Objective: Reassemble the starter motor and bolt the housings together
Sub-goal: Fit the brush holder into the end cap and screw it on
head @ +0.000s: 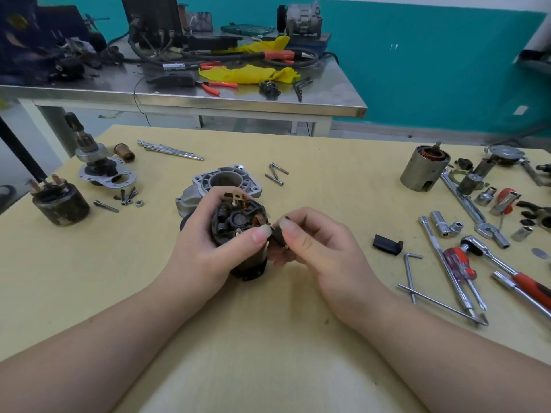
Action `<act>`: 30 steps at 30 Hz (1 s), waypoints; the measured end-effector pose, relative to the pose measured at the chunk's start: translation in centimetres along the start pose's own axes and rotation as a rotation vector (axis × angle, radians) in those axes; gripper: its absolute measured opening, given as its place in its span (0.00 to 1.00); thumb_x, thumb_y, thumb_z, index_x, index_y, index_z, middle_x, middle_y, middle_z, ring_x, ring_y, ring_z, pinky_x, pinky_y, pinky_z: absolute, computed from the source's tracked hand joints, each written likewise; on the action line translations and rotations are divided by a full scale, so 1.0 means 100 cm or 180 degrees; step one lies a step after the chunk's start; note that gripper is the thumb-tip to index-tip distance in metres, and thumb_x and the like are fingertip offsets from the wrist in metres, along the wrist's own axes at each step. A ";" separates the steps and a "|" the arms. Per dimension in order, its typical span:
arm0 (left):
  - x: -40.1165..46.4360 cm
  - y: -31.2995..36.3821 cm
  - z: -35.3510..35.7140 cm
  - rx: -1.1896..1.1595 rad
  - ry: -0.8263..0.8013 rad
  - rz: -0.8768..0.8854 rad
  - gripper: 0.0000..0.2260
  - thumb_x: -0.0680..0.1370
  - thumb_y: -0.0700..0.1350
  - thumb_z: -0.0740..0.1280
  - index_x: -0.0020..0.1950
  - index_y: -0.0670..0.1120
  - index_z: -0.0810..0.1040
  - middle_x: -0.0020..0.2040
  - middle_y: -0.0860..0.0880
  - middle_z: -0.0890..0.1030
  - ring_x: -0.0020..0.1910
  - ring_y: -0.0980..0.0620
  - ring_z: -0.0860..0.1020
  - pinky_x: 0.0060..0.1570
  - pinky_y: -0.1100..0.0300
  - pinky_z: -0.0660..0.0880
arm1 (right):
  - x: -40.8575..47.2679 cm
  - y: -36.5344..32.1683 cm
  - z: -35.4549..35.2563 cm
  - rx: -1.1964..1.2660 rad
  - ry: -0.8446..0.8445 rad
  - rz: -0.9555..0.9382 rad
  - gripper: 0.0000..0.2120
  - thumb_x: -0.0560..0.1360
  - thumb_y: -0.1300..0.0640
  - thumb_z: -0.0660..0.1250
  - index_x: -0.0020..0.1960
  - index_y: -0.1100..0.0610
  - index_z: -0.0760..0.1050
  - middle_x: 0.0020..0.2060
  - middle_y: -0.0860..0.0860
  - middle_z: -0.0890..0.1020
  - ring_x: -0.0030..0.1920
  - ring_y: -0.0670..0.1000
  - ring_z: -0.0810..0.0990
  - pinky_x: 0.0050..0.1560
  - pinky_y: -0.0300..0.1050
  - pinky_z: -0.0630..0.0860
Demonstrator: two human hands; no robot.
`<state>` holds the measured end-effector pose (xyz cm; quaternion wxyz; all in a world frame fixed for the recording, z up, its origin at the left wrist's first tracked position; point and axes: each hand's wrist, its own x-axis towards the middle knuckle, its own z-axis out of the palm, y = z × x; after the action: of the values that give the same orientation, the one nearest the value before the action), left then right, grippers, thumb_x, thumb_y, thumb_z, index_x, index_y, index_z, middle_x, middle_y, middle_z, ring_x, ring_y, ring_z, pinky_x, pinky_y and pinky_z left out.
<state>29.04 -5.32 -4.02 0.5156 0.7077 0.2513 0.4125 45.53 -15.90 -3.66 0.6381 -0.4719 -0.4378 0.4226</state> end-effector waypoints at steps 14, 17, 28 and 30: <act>0.007 -0.009 -0.006 -0.0545 -0.0192 -0.0175 0.33 0.70 0.65 0.81 0.65 0.45 0.78 0.59 0.33 0.81 0.59 0.27 0.79 0.64 0.22 0.72 | 0.004 0.003 0.015 0.0284 0.0332 0.0111 0.09 0.79 0.49 0.71 0.46 0.54 0.77 0.29 0.55 0.78 0.30 0.55 0.74 0.32 0.45 0.73; 0.009 -0.013 -0.005 -0.0706 -0.0294 -0.0236 0.31 0.73 0.62 0.80 0.66 0.44 0.77 0.56 0.31 0.80 0.56 0.25 0.78 0.60 0.20 0.72 | 0.005 0.002 0.014 0.0368 0.0288 0.0028 0.10 0.79 0.49 0.72 0.41 0.52 0.80 0.30 0.54 0.79 0.31 0.54 0.76 0.32 0.45 0.74; 0.009 -0.024 -0.002 -0.0182 0.0060 -0.0224 0.37 0.79 0.81 0.49 0.67 0.56 0.80 0.64 0.45 0.85 0.68 0.39 0.81 0.71 0.29 0.71 | -0.001 -0.002 0.009 -0.0525 0.0495 -0.0770 0.05 0.77 0.56 0.73 0.47 0.47 0.83 0.35 0.46 0.83 0.36 0.46 0.81 0.41 0.39 0.79; 0.008 -0.026 -0.001 -0.0196 0.0091 -0.0182 0.37 0.80 0.80 0.48 0.67 0.56 0.81 0.64 0.46 0.85 0.68 0.40 0.81 0.71 0.31 0.72 | -0.002 -0.001 0.007 -0.0842 0.0587 -0.0955 0.06 0.79 0.56 0.72 0.46 0.45 0.80 0.35 0.43 0.82 0.36 0.44 0.80 0.41 0.37 0.78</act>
<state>29.59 -3.74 -6.13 0.5451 0.6781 0.2660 0.4152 44.82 -15.91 -3.45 0.6636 -0.5178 -0.4945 0.2168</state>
